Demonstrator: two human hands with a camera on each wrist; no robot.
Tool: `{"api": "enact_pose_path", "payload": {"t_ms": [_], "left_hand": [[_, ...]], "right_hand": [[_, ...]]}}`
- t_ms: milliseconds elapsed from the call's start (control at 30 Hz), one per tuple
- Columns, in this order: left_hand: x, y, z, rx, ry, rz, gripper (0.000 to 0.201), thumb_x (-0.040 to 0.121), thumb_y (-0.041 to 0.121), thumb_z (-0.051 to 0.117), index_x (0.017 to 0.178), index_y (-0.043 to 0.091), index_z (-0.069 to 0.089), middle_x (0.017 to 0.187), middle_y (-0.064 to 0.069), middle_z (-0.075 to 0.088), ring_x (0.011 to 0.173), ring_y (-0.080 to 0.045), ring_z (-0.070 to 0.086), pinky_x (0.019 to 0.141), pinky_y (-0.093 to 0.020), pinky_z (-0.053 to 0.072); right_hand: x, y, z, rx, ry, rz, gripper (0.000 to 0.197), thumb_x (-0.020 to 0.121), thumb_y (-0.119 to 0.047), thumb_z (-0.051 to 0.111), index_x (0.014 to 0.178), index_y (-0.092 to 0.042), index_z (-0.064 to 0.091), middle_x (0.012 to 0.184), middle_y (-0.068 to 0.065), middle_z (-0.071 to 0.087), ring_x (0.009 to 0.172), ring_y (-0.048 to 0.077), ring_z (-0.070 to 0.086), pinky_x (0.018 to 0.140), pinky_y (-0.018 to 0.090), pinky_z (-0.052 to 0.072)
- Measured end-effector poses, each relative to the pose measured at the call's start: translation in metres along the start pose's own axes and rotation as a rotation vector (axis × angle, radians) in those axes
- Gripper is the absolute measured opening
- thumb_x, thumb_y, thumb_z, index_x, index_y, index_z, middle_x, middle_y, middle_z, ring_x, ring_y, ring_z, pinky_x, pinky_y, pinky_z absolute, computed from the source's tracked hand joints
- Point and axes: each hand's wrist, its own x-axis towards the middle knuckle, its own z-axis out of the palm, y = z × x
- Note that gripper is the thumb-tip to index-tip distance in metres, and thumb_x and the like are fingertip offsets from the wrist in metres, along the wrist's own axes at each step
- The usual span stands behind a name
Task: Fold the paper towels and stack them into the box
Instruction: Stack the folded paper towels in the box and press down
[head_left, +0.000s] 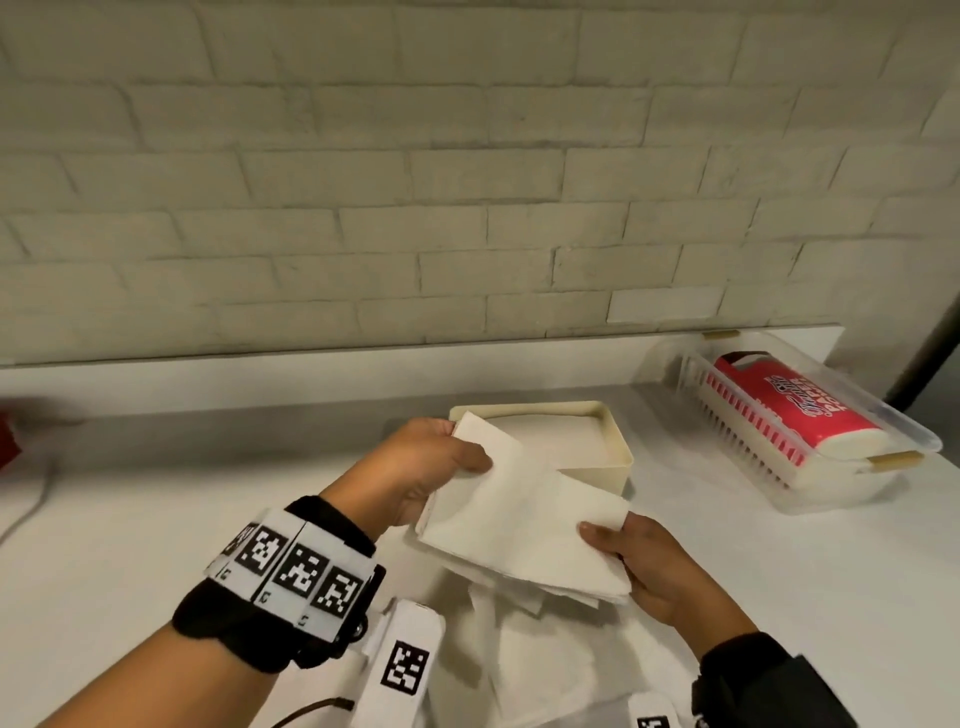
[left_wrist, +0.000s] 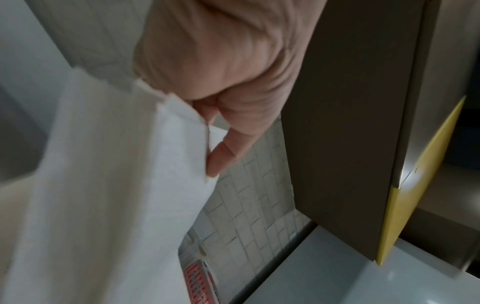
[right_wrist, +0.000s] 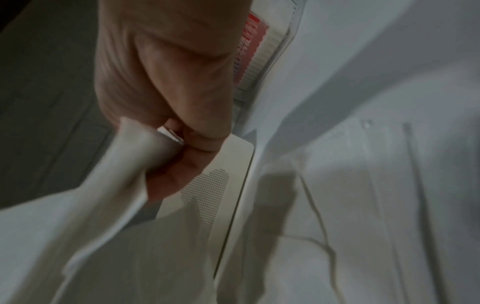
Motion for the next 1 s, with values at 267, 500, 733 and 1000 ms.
{"api": "enact_pose_path", "payload": {"t_ms": [267,500,733,1000], "left_hand": [[-0.011,-0.002,0.006,-0.079,-0.047,0.021,0.013,0.085,-0.003,0.058,0.096,0.001,0.063,0.079,-0.010,0.070,0.069,-0.023,0.065,0.070,-0.031,0.053],[-0.022,0.032,0.033,-0.079,-0.145,0.061,0.004,0.083,0.000,0.058,0.084,0.004,0.058,0.065,-0.009,0.064,0.046,-0.017,0.061,0.041,-0.020,0.050],[-0.022,0.054,0.053,-0.033,-0.162,0.119,0.006,0.083,0.000,0.057,0.082,0.006,0.058,0.069,-0.011,0.061,0.052,-0.020,0.058,0.048,-0.020,0.048],[-0.007,0.055,0.034,-0.089,-0.056,0.137,0.006,0.081,-0.001,0.058,0.079,0.004,0.059,0.058,-0.007,0.063,0.043,-0.017,0.059,0.046,-0.021,0.049]], "right_hand": [[-0.011,-0.018,-0.016,0.002,-0.054,-0.010,0.027,0.080,-0.003,0.062,0.107,-0.003,0.061,0.100,0.013,0.071,0.092,0.027,0.066,0.070,0.032,0.056],[-0.009,0.011,0.003,0.146,-0.148,-0.015,0.083,0.034,-0.034,0.093,0.106,-0.006,0.063,0.090,0.010,0.071,0.079,0.022,0.066,0.072,0.036,0.053],[-0.008,0.013,0.025,0.434,-0.255,0.055,0.095,0.038,-0.039,0.092,0.121,-0.006,0.058,0.123,0.028,0.055,0.106,0.045,0.057,0.087,0.052,0.048],[-0.004,0.008,0.021,0.572,-0.262,-0.017,0.096,0.032,-0.034,0.094,0.117,-0.006,0.059,0.102,0.022,0.066,0.088,0.042,0.066,0.073,0.055,0.053]]}}
